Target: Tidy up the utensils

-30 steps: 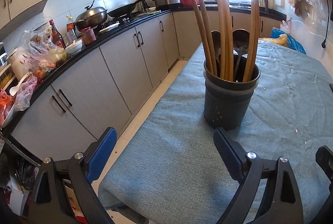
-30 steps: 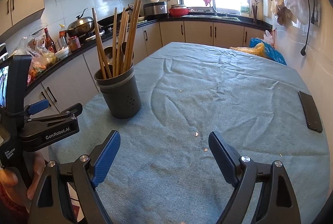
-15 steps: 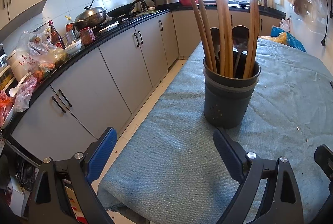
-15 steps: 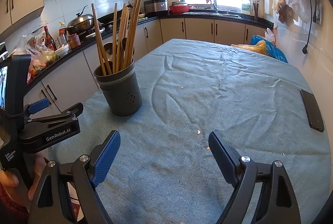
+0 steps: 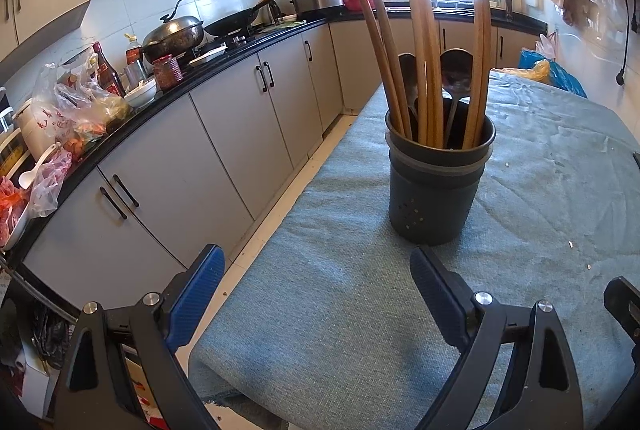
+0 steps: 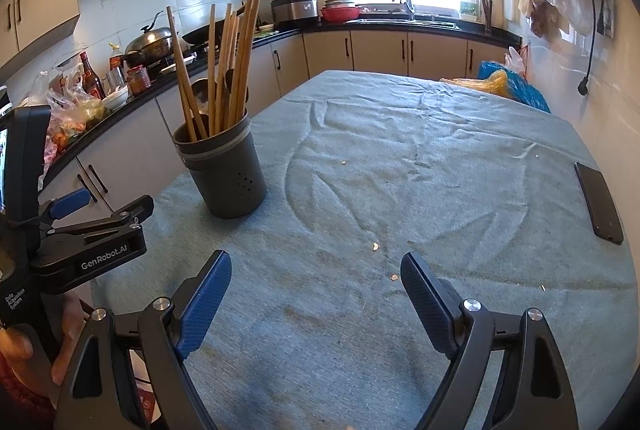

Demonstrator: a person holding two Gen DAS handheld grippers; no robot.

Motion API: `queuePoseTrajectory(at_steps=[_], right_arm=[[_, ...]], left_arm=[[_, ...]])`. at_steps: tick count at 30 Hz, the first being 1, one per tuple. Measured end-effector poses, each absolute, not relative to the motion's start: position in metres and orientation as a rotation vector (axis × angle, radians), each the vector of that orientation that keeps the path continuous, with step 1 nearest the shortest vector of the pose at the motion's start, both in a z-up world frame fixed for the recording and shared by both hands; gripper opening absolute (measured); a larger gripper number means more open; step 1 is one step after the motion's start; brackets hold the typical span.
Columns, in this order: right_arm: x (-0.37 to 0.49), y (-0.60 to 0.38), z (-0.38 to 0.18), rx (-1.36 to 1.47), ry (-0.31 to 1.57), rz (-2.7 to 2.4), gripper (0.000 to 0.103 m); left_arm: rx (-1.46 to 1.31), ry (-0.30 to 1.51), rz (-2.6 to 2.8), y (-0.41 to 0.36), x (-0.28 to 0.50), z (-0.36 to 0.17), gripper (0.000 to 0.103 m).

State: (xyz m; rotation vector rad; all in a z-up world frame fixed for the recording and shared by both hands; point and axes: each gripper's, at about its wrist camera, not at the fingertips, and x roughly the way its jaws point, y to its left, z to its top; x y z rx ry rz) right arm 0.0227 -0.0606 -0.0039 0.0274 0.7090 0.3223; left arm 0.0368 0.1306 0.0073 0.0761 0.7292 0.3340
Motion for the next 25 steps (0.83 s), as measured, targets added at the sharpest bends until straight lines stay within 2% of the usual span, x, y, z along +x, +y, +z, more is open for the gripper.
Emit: queuePoseTrajectory(at_steps=[15,19,25], right_arm=[[0.024,-0.113,-0.006,0.086,0.700,0.232,0.090],[0.031,-0.159,-0.011,0.079,0.711,0.118,0.091],[0.048,-0.255,-0.042,0.053,0.827,-0.144,0.093]], left_arm=[[0.129,0.725,0.319,0.112,0.036,0.009,0.093],[0.162,0.685,0.308,0.099,0.031,0.014,0.093],[0.204,0.682,0.226,0.069,0.029,0.017,0.093]])
